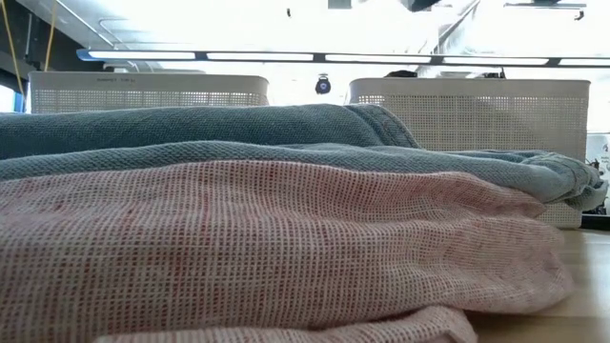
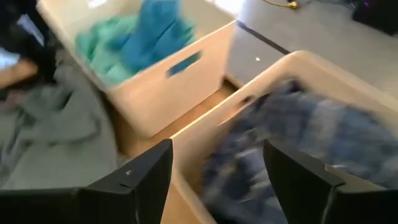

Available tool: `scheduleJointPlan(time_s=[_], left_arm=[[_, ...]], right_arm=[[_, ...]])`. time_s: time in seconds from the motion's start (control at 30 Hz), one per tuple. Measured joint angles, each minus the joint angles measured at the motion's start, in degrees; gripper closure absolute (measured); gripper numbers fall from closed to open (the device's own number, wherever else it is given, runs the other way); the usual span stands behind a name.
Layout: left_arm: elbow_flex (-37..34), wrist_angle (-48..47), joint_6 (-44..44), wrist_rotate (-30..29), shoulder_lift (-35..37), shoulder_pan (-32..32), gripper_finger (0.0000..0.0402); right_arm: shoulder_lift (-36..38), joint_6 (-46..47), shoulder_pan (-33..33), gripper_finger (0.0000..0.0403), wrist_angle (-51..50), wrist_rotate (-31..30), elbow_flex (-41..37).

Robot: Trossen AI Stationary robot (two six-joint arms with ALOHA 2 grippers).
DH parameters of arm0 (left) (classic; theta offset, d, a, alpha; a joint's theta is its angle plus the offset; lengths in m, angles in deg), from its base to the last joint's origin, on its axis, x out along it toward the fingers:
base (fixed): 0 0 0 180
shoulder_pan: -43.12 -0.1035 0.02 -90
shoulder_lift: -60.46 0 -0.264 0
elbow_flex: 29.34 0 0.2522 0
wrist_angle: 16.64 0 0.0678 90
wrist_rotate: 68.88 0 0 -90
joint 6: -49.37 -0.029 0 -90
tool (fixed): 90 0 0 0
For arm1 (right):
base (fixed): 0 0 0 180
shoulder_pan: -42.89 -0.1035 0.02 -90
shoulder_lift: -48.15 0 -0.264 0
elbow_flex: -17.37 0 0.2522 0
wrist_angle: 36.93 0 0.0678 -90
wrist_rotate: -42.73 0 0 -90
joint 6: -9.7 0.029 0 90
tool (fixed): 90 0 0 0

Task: Sort clothes
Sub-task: Put the pink polo shirt into the left white bin

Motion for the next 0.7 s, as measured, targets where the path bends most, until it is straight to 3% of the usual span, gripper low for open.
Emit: scheduleJointPlan(time_s=[0.1, 0.27, 0.37, 0.53, 0.7], left_arm=[[-0.64, 0.23, 4.88, 1.53, -3.84, -0.39, 0.0154], [-0.42, 3.53, 5.45, -3.60, -10.06, -2.85, 0.0154], [-0.22, 8.24, 4.70, -1.86, -12.20, -5.47, 0.0154], [-0.22, 15.37, 9.44, 7.56, -13.14, -9.94, 0.0155], [-0.20, 13.46, 15.40, 15.80, -13.36, -13.13, 0.0160]], right_arm=[[-1.22, 0.42, -9.79, 0.0160, 12.07, -4.51, -11.59], [-4.47, 3.39, -21.38, 0.0160, 35.63, -3.69, -26.09], [-6.62, 7.20, -26.99, 0.0160, 43.87, -4.04, -31.70], [-8.49, 19.66, -34.29, 0.0160, 48.32, -7.08, -36.88], [-9.52, 26.97, -39.45, 0.0160, 48.07, -13.46, -39.03]])
